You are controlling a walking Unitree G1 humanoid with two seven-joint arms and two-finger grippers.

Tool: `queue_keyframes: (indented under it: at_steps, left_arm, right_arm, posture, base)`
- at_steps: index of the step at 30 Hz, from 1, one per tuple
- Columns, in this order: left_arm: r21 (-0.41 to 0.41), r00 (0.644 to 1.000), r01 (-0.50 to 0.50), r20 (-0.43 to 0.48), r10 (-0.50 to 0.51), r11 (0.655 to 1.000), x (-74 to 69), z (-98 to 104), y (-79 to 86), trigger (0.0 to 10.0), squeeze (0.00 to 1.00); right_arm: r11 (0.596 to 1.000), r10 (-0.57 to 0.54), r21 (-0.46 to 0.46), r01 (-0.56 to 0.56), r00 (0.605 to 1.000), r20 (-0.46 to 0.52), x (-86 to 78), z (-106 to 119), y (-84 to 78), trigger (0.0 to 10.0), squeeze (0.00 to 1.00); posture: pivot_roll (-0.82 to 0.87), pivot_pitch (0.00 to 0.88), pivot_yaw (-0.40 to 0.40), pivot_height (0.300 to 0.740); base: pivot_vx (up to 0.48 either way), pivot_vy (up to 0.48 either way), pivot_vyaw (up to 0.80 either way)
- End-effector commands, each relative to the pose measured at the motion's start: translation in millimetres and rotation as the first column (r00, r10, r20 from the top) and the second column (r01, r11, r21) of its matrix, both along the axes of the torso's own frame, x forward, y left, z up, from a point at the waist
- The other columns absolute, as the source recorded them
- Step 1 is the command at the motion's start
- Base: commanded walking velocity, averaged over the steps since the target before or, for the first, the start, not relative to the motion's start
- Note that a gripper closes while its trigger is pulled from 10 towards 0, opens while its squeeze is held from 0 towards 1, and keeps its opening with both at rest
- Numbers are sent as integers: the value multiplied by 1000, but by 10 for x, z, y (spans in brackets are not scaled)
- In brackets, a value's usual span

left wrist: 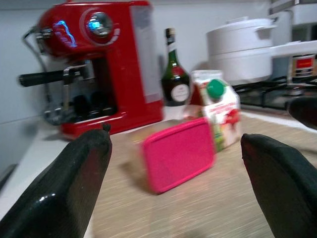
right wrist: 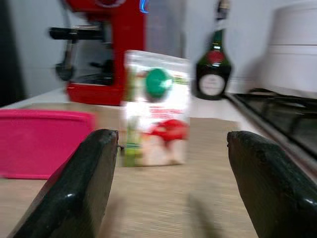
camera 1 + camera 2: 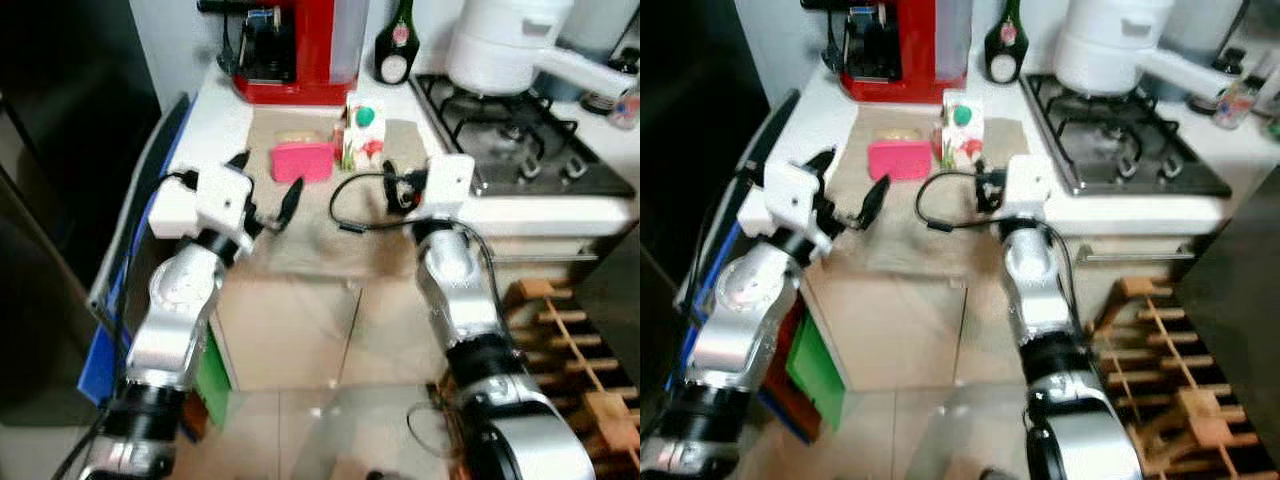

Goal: Restocking fridge

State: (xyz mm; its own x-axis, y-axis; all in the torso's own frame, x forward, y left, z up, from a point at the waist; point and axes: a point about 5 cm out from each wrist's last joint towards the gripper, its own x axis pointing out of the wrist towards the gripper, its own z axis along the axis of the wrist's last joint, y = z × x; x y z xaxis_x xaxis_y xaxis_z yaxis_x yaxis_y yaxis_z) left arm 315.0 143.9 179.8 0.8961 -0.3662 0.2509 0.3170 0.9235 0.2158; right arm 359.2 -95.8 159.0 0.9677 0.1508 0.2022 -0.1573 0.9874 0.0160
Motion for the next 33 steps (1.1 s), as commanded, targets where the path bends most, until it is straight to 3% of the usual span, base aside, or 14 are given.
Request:
queue_keyframes:
  at_steps: [1,8,12,22,27,33]
  left_arm:
    - [3,1000,7,4,-7,1000,2,16,-45,10000,0]
    - [-32,998,58,31,-58,998,-28,73,-102,10000,0]
    - [4,995,75,68,-75,997,-50,110,-119,10000,0]
    - [-39,991,79,108,-74,996,-63,221,-87,10000,0]
    - [-35,990,68,122,-63,997,-77,235,-88,10000,0]
    - [-32,990,68,123,-64,997,-86,234,-95,10000,0]
  right_arm:
    - [1000,-18,-1,18,999,30,2,59,-79,10000,0]
    - [1000,-7,-10,8,997,71,-8,128,-47,10000,0]
    - [1000,-13,-14,16,983,185,-7,379,-47,10000,0]
    - [999,-3,32,-8,947,322,9,819,2,10000,0]
    - [998,28,47,-48,934,357,20,986,73,10000,0]
    - [986,65,127,-110,945,320,28,1020,141,10000,0]
  posture:
    - [55,0,12,740]
    - [56,0,16,740]
    - [59,0,22,740]
    - [72,0,23,740]
    - [79,0,18,740]
    - [86,0,16,740]
  base:
    - [0,0,0]
    - [262,0,0]
    - [476,0,0]
    - [478,0,0]
    - [461,0,0]
    - [0,0,0]
